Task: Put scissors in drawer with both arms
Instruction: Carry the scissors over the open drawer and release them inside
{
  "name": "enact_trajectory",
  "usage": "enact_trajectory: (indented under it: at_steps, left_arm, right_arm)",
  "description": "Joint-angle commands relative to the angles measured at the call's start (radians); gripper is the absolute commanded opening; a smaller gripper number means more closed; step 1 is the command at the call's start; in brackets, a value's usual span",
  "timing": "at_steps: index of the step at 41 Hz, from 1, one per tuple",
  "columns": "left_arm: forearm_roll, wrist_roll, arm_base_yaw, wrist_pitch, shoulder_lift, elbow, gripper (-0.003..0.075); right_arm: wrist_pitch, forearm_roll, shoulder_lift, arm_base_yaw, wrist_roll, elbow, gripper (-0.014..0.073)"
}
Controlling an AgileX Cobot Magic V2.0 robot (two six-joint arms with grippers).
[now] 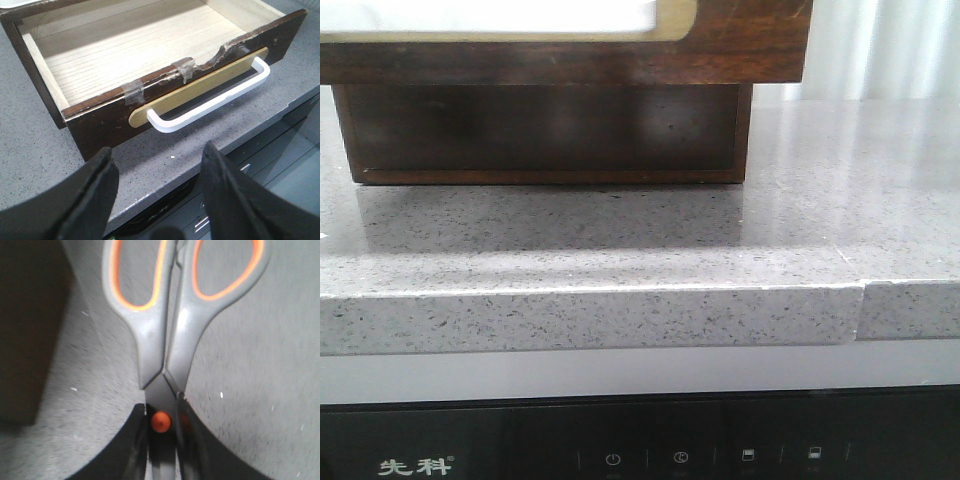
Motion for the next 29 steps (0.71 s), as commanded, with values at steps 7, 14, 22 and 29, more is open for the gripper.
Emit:
enact_trajectory:
  at_steps: [7,14,22,29]
  left_arm:
    - [-0.002,-0.008,-0.008,-0.077,0.005,-0.031,0.0365]
    - [-0.002,-0.008,-0.008,-0.077,0.005,-0.031,0.0365]
    - [-0.002,-0.008,-0.008,-0.077,0.005,-0.031,0.0365]
    - [-0.002,-0.008,-0.008,-0.077,0.005,-0.031,0.0365]
  right_arm:
    - [-0.108,0.137,-0.17,0.118,-0.22,-0.028,0.0071]
    - [-0.106,0.292,-0.185,0.262,-0.444,-0.028,0.0071]
    - [-0.114,0.412,-0.14,0.434,-0.678,-0.028,0.0071]
    - [-0.13,0.417,-0.067,0.516,-0.77,-0.028,0.0071]
